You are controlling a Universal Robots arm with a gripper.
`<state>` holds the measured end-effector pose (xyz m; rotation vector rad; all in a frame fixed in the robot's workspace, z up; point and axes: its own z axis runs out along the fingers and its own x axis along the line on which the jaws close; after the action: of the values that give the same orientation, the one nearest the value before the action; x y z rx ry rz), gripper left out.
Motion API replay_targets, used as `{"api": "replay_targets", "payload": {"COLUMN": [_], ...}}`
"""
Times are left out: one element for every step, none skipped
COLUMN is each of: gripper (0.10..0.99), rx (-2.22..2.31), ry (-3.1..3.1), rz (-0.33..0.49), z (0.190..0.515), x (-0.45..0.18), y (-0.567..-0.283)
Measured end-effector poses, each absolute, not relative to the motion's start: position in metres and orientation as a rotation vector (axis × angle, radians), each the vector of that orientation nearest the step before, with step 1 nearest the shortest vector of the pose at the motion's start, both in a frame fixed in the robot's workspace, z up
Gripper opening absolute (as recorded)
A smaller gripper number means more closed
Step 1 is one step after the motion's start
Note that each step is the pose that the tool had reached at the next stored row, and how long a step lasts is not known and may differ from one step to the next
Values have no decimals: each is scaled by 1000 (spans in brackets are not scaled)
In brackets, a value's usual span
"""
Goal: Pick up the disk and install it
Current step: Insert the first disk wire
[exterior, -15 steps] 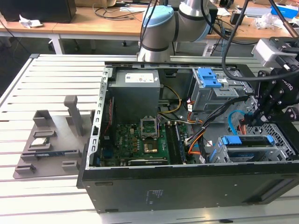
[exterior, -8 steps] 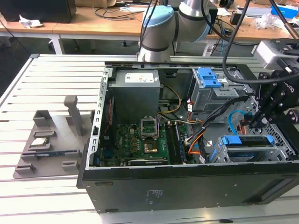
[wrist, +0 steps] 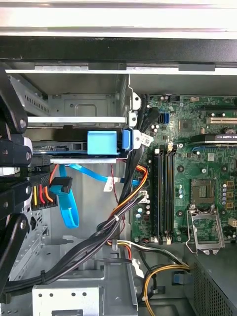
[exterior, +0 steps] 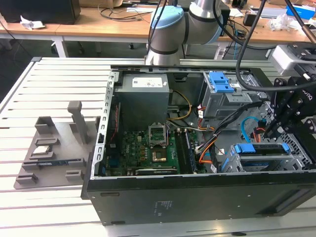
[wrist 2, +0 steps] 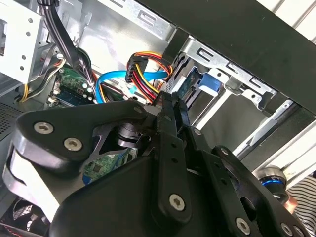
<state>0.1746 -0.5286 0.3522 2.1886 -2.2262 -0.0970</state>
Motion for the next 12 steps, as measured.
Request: {"api": "replay_targets", "payload": {"gripper": [169,169,169,169,169,169,169,169,169,169,169,169], "rx": [2189,2189,2189,2189,2189,2189,2189,2189,2189,2188,2188,2188], "ry": [-2226,-2226,-2226,-2226,-2226,-2226,-2226,-2226,-2226,-2226,-2226,-2226], "rz": [-97,-97,-97,-97,-97,-97,-97,-97,-97,-97,-96,-96], "z": [352,352,352,352,351,351,350,350,349,349,348,348], "x": [175,175,174,174,174,174,174,174,174,174,174,175], "y": [-529,-530,-531,-532,-533,-534,-535,-536,-536,-536,-537,-537]}}
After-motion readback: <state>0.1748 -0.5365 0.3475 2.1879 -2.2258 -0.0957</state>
